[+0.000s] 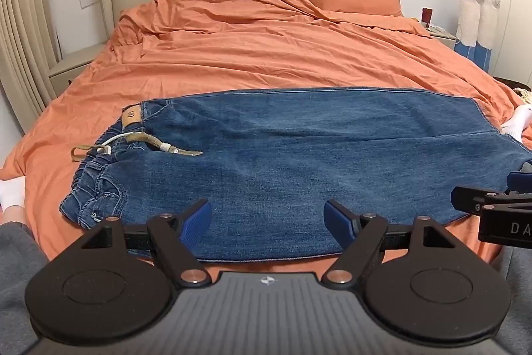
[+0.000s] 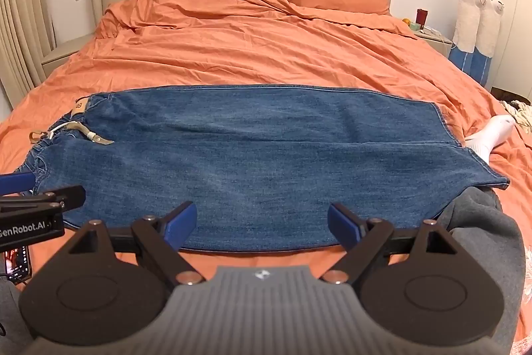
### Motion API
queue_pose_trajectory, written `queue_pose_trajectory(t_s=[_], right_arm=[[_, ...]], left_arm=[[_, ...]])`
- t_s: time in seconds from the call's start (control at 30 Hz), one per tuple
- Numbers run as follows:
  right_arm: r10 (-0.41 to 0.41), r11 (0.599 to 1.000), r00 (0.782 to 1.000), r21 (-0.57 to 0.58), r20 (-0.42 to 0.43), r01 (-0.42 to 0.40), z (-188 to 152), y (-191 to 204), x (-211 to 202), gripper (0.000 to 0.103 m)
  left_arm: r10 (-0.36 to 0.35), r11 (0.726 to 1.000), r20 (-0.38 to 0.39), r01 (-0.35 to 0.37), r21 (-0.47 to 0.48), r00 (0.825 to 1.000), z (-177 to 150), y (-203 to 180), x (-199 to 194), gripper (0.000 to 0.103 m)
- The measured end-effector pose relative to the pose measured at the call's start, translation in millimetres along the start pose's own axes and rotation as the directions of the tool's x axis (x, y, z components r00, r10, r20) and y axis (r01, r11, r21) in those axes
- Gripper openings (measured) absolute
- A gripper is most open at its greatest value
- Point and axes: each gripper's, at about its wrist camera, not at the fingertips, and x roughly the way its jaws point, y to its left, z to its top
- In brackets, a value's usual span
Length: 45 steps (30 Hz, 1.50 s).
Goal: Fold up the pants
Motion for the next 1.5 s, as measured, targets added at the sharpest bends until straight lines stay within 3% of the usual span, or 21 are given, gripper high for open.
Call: queue_pose_trajectory(t_s=[1.5], right_arm=[[-0.005, 1.000, 1.000, -0.004, -0.004, 0.005, -2.0, 2.8, 1.2, 0.082]], left_arm=[[-0.001, 1.000, -0.002, 0.001, 0.013, 1.000, -1.4, -2.9, -3.3, 0.090]])
